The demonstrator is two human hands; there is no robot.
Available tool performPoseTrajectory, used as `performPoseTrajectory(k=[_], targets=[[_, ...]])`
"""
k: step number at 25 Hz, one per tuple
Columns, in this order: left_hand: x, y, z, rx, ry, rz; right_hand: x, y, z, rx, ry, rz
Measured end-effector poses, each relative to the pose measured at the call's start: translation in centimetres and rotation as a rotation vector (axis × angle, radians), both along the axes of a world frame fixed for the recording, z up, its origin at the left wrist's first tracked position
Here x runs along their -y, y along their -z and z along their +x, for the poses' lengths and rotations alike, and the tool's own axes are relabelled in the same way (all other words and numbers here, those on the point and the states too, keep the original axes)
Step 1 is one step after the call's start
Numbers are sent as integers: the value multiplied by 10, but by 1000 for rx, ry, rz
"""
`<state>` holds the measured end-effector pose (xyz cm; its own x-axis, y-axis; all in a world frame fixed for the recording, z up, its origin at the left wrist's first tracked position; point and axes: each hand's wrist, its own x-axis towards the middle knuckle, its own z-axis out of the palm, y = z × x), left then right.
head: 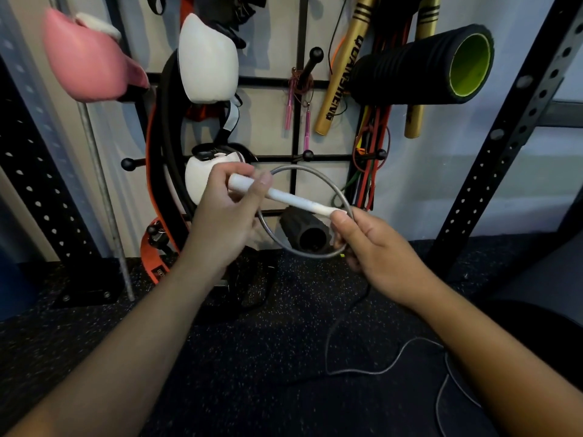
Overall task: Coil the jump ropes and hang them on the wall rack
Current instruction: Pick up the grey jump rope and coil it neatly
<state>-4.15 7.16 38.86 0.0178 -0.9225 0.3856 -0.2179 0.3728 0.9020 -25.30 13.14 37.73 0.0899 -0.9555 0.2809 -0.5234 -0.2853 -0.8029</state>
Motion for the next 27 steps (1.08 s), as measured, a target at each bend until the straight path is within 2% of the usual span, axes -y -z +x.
performPoseTrajectory(k=[1,3,4,5,7,9,14,16,18,20,23,25,27], targets=[[4,-3,10,253,-21,-102,0,-3,-6,-90,-32,0],[2,-14,18,636,143,-178,-1,-6,-10,-274,-133,58],[-3,-18,14,703,299,-96,-3,-5,-8,-331,-190,93],[-8,-17,8,695,469,45,-3,-3,-6,-358,-239,107],[-17,-12,-6,535,696,374,-2,-1,-5,-340,-279,97],[-20,-3,-13,358,773,541,0,-3,-9,-285,-235,80],[-27,3,-20,184,762,446,-9,-8,-12,-178,-200,14],[-29,2,-20,207,733,445,-13,-10,-10,-146,-203,21],[-30,3,-20,161,711,446,-18,-13,-9,2,-180,87],[-34,3,-23,11,729,466,-22,-17,-5,209,-138,175],[-36,2,-26,-75,676,420,-22,-18,-4,309,-128,211],[-33,0,-28,-304,561,399,-19,-17,-10,434,-162,208],[-33,-3,-32,-659,451,349,-16,-16,-17,566,-174,190]])
